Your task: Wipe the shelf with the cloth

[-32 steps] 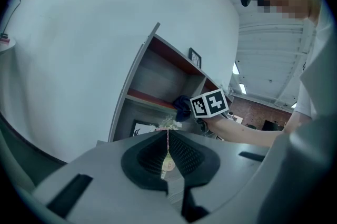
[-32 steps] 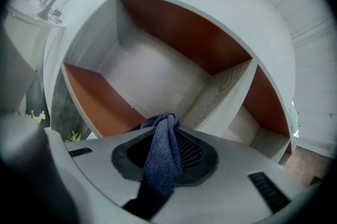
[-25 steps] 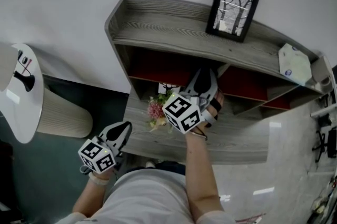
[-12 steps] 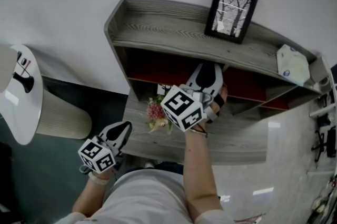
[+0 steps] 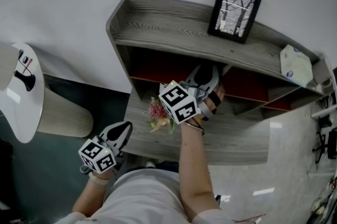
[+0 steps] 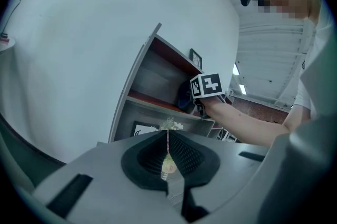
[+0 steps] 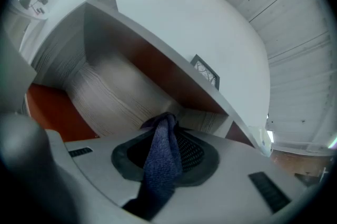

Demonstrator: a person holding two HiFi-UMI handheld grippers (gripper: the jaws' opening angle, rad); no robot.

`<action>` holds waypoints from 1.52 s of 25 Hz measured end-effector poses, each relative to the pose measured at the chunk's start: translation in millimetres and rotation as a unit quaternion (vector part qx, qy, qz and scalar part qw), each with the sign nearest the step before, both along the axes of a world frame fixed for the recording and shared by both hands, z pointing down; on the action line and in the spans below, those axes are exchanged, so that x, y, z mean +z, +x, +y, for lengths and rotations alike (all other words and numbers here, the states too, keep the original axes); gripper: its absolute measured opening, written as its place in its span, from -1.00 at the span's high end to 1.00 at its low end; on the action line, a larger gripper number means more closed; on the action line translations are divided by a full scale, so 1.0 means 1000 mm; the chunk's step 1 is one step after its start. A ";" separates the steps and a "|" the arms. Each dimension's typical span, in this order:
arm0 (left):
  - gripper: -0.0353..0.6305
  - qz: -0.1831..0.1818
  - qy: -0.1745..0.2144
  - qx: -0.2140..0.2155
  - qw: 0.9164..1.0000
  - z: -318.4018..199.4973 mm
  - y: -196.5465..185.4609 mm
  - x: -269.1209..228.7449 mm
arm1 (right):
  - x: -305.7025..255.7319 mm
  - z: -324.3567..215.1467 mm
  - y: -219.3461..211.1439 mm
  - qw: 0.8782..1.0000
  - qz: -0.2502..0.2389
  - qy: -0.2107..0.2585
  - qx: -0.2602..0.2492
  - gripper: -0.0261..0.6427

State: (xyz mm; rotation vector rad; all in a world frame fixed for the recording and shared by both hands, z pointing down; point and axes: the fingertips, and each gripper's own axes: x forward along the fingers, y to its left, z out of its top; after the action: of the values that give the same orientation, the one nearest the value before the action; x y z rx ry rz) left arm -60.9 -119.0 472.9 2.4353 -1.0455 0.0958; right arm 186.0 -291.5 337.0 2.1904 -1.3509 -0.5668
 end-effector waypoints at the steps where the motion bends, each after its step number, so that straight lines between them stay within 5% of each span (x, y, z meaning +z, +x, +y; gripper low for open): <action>1: 0.84 0.000 0.000 0.000 1.000 0.000 -0.001 0.000 | 0.006 -0.001 0.000 1.000 -0.001 -0.006 0.000 0.71; 15: 0.84 0.000 -0.008 -0.001 1.000 0.003 -0.008 0.005 | 0.109 -0.009 -0.001 0.992 -0.023 -0.123 -0.004 0.71; 20: 0.84 0.000 -0.005 -0.003 1.000 0.002 -0.012 0.005 | 0.102 -0.010 -0.003 0.992 -0.046 -0.116 -0.012 0.71; 29: 0.84 0.006 0.005 0.000 1.000 0.000 -0.010 0.000 | 0.034 -0.004 -0.013 0.997 -0.052 -0.038 -0.051 0.71; 38: 0.84 0.011 0.016 0.012 1.000 0.001 0.004 -0.010 | 0.006 0.023 -0.035 0.983 -0.097 -0.024 -0.151 0.71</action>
State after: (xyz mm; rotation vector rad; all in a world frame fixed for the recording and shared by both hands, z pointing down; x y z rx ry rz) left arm -56.6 -117.7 463.0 2.4717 -1.0166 0.0601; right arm 150.9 -268.1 343.1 2.0584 -1.7996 -0.4297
